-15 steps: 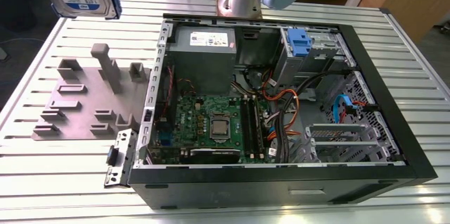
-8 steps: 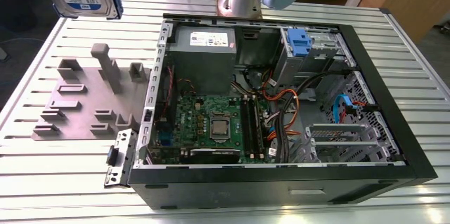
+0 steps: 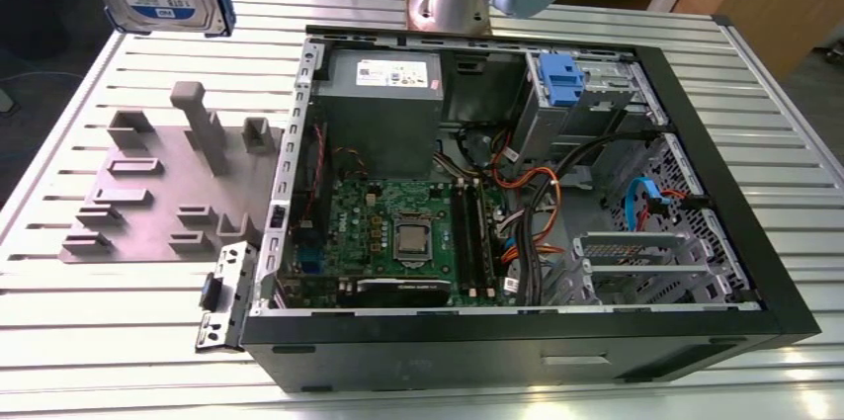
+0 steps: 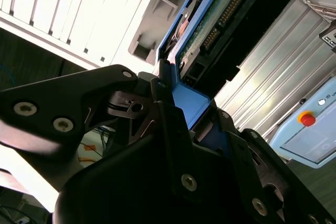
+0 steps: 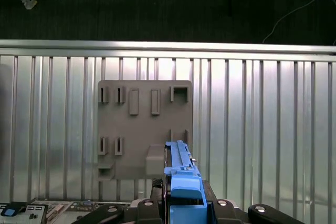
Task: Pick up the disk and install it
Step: 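Pick up the disk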
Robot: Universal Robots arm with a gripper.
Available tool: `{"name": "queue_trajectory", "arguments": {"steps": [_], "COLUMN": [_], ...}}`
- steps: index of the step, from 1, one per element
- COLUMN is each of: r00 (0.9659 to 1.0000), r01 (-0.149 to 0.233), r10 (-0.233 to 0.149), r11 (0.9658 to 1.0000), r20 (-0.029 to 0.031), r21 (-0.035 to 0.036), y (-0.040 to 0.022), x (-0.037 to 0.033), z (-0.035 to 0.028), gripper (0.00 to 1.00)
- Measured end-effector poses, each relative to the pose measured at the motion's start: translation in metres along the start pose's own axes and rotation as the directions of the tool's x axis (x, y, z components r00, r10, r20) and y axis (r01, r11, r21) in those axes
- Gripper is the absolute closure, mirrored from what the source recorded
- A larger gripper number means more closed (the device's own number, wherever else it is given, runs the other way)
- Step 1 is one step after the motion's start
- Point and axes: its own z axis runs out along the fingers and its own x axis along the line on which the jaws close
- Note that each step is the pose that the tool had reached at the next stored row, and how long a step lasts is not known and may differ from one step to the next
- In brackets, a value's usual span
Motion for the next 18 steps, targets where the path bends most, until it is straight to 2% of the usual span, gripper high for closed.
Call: {"name": "queue_trajectory", "arguments": {"steps": [18], "r00": [1.0], "r01": [0.0], "r10": [0.0], "r11": [1.0], "r20": [0.0], "r21": [0.0], "y": [-0.0134], "x": [0.0], "z": [-0.0001], "gripper": [0.64]}}
